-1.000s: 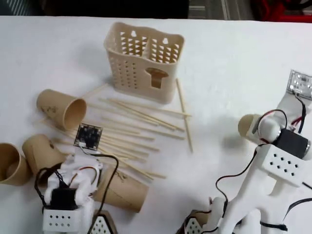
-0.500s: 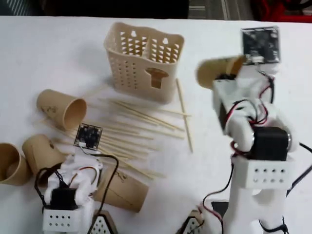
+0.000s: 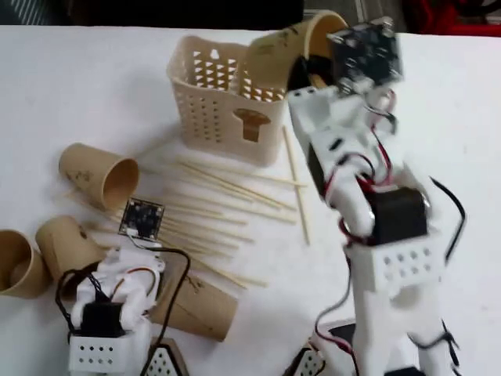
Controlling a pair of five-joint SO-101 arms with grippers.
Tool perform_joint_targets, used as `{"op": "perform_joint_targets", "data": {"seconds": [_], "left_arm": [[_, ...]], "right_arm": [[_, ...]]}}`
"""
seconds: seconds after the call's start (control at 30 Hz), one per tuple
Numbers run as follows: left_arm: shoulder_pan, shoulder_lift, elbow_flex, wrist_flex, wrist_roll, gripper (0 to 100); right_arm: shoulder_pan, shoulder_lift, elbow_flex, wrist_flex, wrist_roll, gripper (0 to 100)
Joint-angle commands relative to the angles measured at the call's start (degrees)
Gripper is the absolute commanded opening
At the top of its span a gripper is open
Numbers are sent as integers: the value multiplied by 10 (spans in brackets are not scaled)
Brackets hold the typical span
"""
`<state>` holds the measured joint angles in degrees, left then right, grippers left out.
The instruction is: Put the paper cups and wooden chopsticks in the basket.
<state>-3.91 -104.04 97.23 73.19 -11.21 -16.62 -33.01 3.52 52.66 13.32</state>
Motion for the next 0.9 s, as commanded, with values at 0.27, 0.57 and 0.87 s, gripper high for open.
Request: {"op": "perform_joint_targets", "data": {"seconds": [0.27,0.57,0.87], "left_arm": [[0,-4,-2,3,-4,24],[0,-4,-2,2,-4,24],[0,-4,-2,2,-4,24]], "right_arm": [[-7,118,-25,-62,131,18],[-11,128,-24,-58,193,98],[-21,126,-24,-58,200,177]]}}
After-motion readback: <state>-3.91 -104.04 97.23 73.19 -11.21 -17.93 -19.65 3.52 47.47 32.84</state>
